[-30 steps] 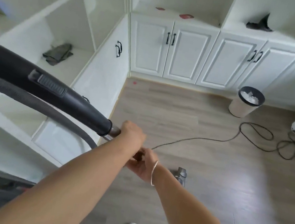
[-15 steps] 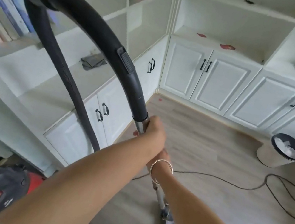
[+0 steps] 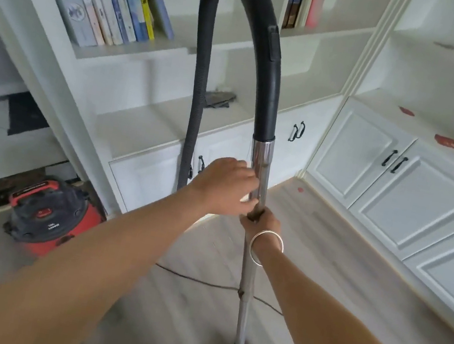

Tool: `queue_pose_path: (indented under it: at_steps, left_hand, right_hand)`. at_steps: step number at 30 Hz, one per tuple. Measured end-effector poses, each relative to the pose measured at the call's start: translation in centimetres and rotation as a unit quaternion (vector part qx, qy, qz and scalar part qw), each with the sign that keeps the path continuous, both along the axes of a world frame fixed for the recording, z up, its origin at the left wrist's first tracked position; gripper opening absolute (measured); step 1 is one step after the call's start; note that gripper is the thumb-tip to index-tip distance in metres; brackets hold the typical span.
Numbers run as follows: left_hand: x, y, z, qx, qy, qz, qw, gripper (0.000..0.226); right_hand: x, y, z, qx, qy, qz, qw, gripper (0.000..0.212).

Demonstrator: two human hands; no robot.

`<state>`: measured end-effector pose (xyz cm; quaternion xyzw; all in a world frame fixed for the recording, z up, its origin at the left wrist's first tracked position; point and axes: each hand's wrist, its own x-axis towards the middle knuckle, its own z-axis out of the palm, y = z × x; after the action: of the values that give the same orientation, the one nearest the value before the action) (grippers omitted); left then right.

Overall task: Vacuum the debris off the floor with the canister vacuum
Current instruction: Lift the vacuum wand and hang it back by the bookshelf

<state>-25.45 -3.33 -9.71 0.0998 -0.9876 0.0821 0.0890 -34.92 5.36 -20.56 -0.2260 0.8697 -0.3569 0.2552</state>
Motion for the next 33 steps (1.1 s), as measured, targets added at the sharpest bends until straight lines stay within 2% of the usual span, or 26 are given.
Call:
queue_pose_path:
  at_steps: [1, 2, 4, 5, 6, 8, 10, 12, 14, 18, 21, 24, 29, 33]
  left_hand:
    - [0.4, 0.1, 0.1, 0.123, -0.003, 0.134, 0.983, 0.038]
    - [0.7, -0.1, 0.2, 0.244, 0.021, 0.239, 0.94, 0.045]
    - [0.7, -0.9, 0.3, 0.458, 0.121, 0.33, 0.817, 0.06]
    - [0.3, -1.3, 0.7, 0.535, 0.158, 0.331, 0.761, 0.07]
    - [-0.1, -1.6, 1.3, 0.589, 0.177, 0.32, 0.721, 0.079]
    - [-1.1, -2.4, 2.1, 0.642, 0.203, 0.288, 0.681, 0.087]
    - [-2.1, -3.1, 3.0, 0.671, 0.22, 0.261, 0.658, 0.082]
    - [-3.3, -4.1, 3.7, 0.675, 0.217, 0.234, 0.665, 0.064]
    - [-4.6, -4.6, 4.5, 0.662, 0.182, 0.204, 0.698, 0.05]
    - [-7.8, -4.6, 5.7, 0.646, 0.149, 0.166, 0.73, 0.046]
    - [-10.2, -4.4, 6.3, 0.617, 0.143, 0.146, 0.76, 0.042]
    - [-12.3, -4.0, 6.5, 0.595, 0.16, 0.142, 0.775, 0.043]
    - [-13.8, -4.2, 7.4, 0.58, 0.208, 0.177, 0.768, 0.045]
    - [-13.7, -4.2, 8.9, 0.585, 0.283, 0.229, 0.725, 0.045]
  right_hand:
    - [-0.2, -0.1, 0.1, -0.002, 0.002, 0.011, 1.0, 0.017]
    - [-0.4, -0.3, 0.3, -0.004, 0.003, 0.021, 1.0, 0.019]
    - [-0.5, -0.9, 1.0, -0.019, 0.003, 0.041, 0.999, 0.02]
    - [-0.7, -1.4, 1.2, -0.023, 0.009, 0.054, 0.998, 0.019]
    - [-0.8, -1.6, 1.5, -0.021, 0.016, 0.064, 0.998, 0.018]
    - [-1.2, -2.2, 1.8, -0.026, 0.018, 0.079, 0.996, 0.019]
    - [-1.9, -2.2, 1.5, -0.03, 0.007, 0.084, 0.996, 0.018]
    - [-3.0, -2.3, 1.1, -0.04, -0.003, 0.081, 0.996, 0.017]
    - [-4.4, -2.3, 1.0, -0.035, -0.008, 0.082, 0.996, 0.017]
    - [-7.5, -2.6, 1.9, -0.024, -0.011, 0.101, 0.995, 0.022]
    - [-9.8, -2.8, 3.0, -0.022, -0.014, 0.121, 0.992, 0.014]
    - [-12.3, -2.8, 3.9, -0.041, -0.025, 0.128, 0.991, 0.009]
    - [-15.3, -4.2, 5.6, -0.026, 0.003, 0.168, 0.985, 0.017]
    - [-17.3, -6.3, 7.8, -0.019, 0.045, 0.266, 0.963, 0.014]
